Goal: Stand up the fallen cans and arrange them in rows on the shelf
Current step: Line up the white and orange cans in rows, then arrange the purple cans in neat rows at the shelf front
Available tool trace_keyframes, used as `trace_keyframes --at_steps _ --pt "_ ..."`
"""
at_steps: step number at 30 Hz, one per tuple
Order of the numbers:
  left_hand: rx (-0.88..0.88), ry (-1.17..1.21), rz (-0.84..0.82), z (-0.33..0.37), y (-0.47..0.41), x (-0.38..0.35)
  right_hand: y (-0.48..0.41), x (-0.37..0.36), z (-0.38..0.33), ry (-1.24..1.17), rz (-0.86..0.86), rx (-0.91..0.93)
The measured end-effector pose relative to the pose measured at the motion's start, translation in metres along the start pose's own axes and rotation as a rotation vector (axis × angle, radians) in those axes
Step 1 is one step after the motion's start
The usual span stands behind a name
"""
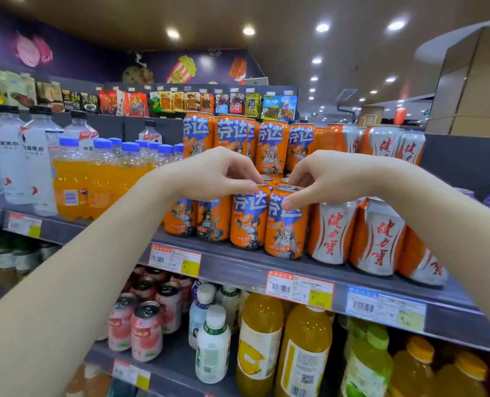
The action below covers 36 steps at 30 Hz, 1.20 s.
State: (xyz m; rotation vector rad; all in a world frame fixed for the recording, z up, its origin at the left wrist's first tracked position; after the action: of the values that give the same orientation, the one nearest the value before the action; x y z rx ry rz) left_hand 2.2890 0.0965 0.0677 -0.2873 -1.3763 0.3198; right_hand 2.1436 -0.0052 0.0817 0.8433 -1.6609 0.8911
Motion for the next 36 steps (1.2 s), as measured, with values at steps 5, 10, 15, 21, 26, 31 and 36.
trace_keyframes --at_steps 5,10,15,21,26,31,36 --pt "0.008 0.072 -0.037 -0.005 0.001 -0.002 0.004 0.001 0.003 -0.09 -0.031 0.002" --pt "0.055 0.006 0.001 -0.008 -0.008 -0.006 -0.001 -0.001 0.002 0.006 0.034 -0.047" --pt "0.001 0.013 -0.048 -0.004 -0.009 -0.005 0.001 -0.002 0.001 -0.021 0.008 -0.04" --pt "-0.015 0.04 -0.003 -0.005 -0.009 -0.008 0.001 -0.004 0.006 -0.068 0.04 -0.005" --pt "-0.011 0.073 0.057 -0.007 -0.008 -0.009 0.002 -0.006 0.006 -0.085 0.071 0.017" --pt "0.005 0.054 0.094 -0.006 -0.006 -0.01 0.001 -0.009 0.006 -0.06 0.085 0.02" --pt "0.039 0.043 0.101 -0.006 -0.002 -0.009 0.007 -0.01 0.006 -0.042 0.133 0.003"
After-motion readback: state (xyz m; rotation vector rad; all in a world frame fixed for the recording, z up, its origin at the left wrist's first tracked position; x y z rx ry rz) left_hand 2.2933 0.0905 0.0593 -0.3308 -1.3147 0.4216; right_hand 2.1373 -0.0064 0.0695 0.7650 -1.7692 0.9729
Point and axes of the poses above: each hand's wrist, its own y-axis away from the middle knuckle, its own x-axis out of the back of the hand, z = x × y, the point moved 7 cm from there along -y, towards the middle knuckle, and after that the axes turned 12 degrees about -y, right-handed, at the moved point
